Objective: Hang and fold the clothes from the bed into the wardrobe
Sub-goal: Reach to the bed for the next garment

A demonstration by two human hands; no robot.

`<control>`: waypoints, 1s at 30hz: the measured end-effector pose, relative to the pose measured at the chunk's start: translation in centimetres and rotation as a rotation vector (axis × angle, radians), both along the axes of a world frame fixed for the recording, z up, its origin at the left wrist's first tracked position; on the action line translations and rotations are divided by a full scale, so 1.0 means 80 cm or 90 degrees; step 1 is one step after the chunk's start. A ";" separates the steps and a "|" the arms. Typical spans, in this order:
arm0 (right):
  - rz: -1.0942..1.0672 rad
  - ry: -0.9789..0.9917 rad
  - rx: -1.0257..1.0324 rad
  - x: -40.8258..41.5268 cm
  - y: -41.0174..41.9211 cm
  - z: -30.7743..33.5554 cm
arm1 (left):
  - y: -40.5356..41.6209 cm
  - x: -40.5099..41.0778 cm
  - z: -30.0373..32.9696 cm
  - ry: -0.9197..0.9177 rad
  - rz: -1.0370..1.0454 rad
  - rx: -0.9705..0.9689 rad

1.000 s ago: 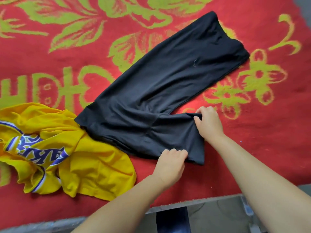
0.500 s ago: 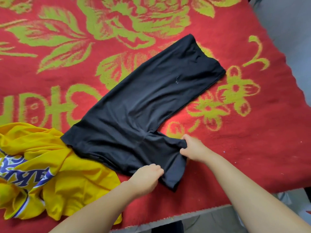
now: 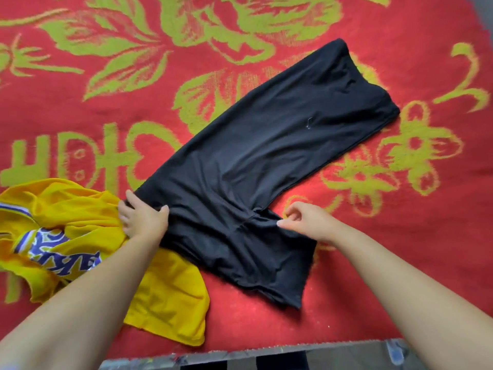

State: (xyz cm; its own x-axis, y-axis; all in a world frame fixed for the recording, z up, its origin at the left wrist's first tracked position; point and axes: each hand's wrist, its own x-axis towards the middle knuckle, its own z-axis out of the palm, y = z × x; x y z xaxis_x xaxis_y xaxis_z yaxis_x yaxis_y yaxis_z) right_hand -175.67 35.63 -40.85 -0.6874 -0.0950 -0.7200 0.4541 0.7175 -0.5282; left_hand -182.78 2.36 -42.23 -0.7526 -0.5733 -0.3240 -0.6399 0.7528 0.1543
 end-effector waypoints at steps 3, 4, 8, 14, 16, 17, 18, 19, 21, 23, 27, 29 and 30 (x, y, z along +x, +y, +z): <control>0.084 -0.057 0.020 0.004 -0.034 -0.011 | -0.046 -0.011 -0.019 -0.090 0.123 0.067; 0.097 -0.058 0.032 0.006 -0.040 -0.013 | -0.057 -0.016 -0.024 -0.074 0.139 0.135; 0.043 -0.050 0.017 0.022 -0.037 -0.017 | -0.094 -0.018 -0.018 0.051 0.090 0.245; -0.070 -0.094 -0.007 0.035 -0.031 -0.017 | -0.080 0.016 0.002 0.112 -0.103 0.053; -0.094 -0.144 -0.049 0.032 -0.030 -0.010 | -0.046 0.042 0.011 0.201 -0.435 -0.016; -0.099 -0.175 -0.071 0.030 -0.029 -0.006 | -0.026 0.062 0.014 0.211 -0.620 0.012; -0.094 -0.203 -0.084 0.029 -0.028 -0.002 | -0.005 0.087 0.013 0.168 -0.784 0.063; -0.085 -0.226 -0.084 0.026 -0.026 0.001 | 0.012 0.115 0.009 0.069 -0.906 0.104; -0.072 -0.272 -0.076 0.023 -0.026 0.005 | 0.036 0.159 -0.009 -0.127 -0.968 0.117; -0.107 -0.361 -0.133 0.021 -0.028 0.010 | 0.053 0.180 -0.024 -0.169 -0.902 0.085; -0.341 -0.428 -0.321 -0.004 -0.047 0.030 | 0.067 0.184 -0.019 -0.060 -0.792 0.067; -0.534 -0.428 -0.387 -0.028 -0.066 0.037 | 0.068 0.181 -0.018 0.044 -0.715 0.145; -0.624 -0.424 -0.426 -0.039 -0.078 0.038 | 0.069 0.177 -0.017 0.078 -0.631 0.215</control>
State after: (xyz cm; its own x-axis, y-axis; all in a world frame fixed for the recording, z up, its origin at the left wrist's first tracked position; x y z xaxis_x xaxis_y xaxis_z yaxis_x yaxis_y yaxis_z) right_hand -178.82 29.40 -37.80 -0.2166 -0.2320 -0.9483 0.9283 -0.3497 -0.1265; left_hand -168.64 7.89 -43.57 -0.8734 0.4224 -0.2423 0.2729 0.8367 0.4748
